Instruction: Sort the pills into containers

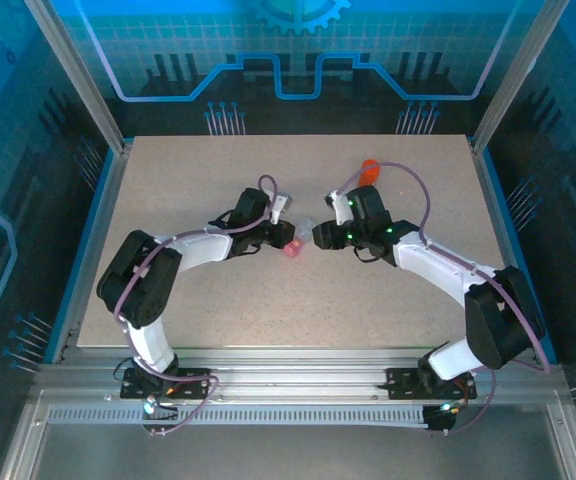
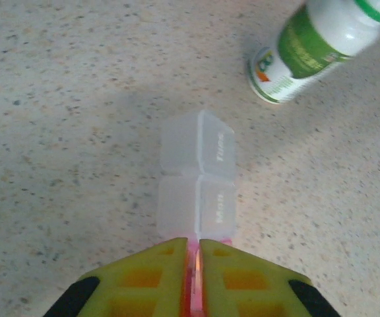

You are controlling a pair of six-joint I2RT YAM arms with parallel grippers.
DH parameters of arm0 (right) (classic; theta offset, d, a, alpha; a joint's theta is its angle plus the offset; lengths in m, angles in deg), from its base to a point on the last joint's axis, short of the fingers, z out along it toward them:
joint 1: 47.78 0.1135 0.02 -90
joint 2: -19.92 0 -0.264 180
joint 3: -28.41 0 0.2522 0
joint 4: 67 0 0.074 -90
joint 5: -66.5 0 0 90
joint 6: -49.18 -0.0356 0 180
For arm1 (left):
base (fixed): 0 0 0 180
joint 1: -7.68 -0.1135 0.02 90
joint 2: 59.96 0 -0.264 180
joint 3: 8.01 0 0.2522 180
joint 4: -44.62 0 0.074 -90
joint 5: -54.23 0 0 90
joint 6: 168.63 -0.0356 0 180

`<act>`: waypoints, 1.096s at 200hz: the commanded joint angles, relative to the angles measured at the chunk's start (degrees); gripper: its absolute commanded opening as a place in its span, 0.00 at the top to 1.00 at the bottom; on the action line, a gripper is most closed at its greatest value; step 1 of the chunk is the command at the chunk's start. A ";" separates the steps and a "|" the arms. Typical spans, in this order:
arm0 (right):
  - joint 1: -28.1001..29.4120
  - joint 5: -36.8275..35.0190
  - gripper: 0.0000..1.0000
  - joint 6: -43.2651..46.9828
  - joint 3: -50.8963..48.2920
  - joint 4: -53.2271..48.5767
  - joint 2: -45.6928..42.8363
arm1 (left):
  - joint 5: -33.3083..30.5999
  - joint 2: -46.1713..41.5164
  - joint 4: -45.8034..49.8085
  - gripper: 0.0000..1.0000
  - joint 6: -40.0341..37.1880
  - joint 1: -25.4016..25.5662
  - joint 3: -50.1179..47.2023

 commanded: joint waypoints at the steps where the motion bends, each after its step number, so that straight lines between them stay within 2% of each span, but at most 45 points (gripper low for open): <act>1: -0.15 1.26 0.53 -0.97 -0.82 1.03 -0.22 | -3.28 -1.55 2.70 0.84 -1.48 -0.18 -2.01; 40: 0.21 1.21 0.53 -1.07 -1.81 1.21 0.37 | -0.62 -2.25 0.23 0.84 1.11 0.19 -5.39; 56: 0.21 0.59 0.53 -0.89 -2.56 1.49 0.12 | -0.45 -3.29 -0.42 0.81 2.28 0.35 -6.21; 117: 0.21 -1.90 0.53 -0.26 -3.72 1.33 0.98 | -6.02 -12.69 4.62 0.70 12.08 -0.13 -7.60; 165: -0.01 -4.04 0.53 -0.70 -2.84 6.59 7.33 | -0.94 -4.47 6.03 0.73 16.51 -6.44 -5.02; 219: 0.02 -7.76 0.53 -1.44 -0.05 7.38 11.85 | 1.74 1.77 2.47 0.73 17.27 -6.70 -2.52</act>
